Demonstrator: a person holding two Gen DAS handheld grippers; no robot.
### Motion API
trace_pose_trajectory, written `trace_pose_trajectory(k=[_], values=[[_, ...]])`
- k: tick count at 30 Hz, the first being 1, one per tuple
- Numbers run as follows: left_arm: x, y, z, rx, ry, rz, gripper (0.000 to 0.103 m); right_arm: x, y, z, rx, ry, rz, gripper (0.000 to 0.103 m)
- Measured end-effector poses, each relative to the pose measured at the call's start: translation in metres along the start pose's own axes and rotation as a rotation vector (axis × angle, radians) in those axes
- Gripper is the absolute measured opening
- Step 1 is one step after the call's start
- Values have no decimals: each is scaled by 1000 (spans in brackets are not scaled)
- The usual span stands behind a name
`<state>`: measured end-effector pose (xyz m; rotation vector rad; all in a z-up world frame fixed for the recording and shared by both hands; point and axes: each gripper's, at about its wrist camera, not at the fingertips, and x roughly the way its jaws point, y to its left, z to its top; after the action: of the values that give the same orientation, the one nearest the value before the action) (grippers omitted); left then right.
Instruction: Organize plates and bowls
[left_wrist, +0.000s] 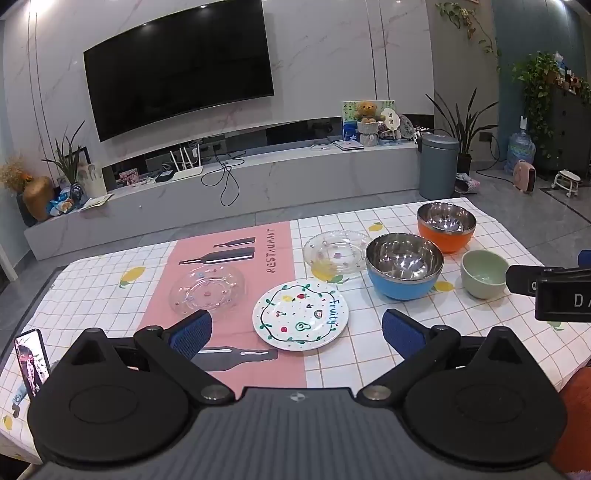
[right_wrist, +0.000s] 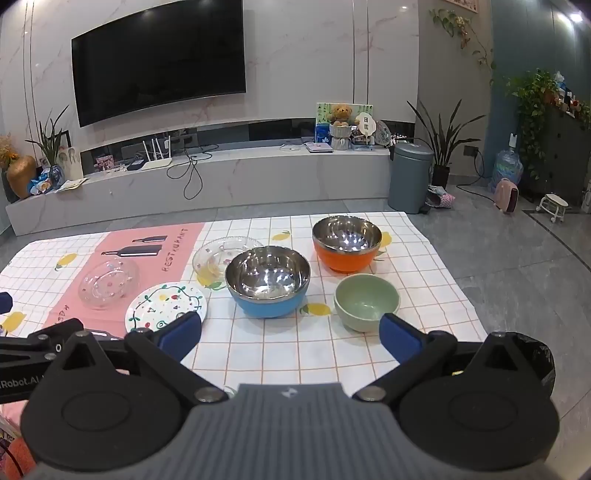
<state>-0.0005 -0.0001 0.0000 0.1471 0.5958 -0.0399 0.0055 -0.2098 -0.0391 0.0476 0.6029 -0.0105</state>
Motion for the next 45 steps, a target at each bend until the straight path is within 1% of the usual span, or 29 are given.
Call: trace_pose_trajectory(k=[8, 10, 13, 15, 37, 45], values=[[-1, -2, 1, 4, 9, -13, 103, 1, -1, -2, 3, 4, 6, 100], [1, -3, 0, 4, 10, -1, 103, -1, -2, -3, 7, 4, 5, 100], [0, -3, 1, 1, 12, -2, 103, -5, -2, -4, 8, 2, 5, 100], [0, -3, 0, 0, 11, -4, 103, 2, -1, -2, 7, 8, 3, 100], [-3, 1, -2, -12, 9, -11, 103, 5, 1, -5, 17, 27, 0, 100], [-5, 1, -2, -12, 7, -11, 103, 0, 0, -8, 25, 27, -5, 100]])
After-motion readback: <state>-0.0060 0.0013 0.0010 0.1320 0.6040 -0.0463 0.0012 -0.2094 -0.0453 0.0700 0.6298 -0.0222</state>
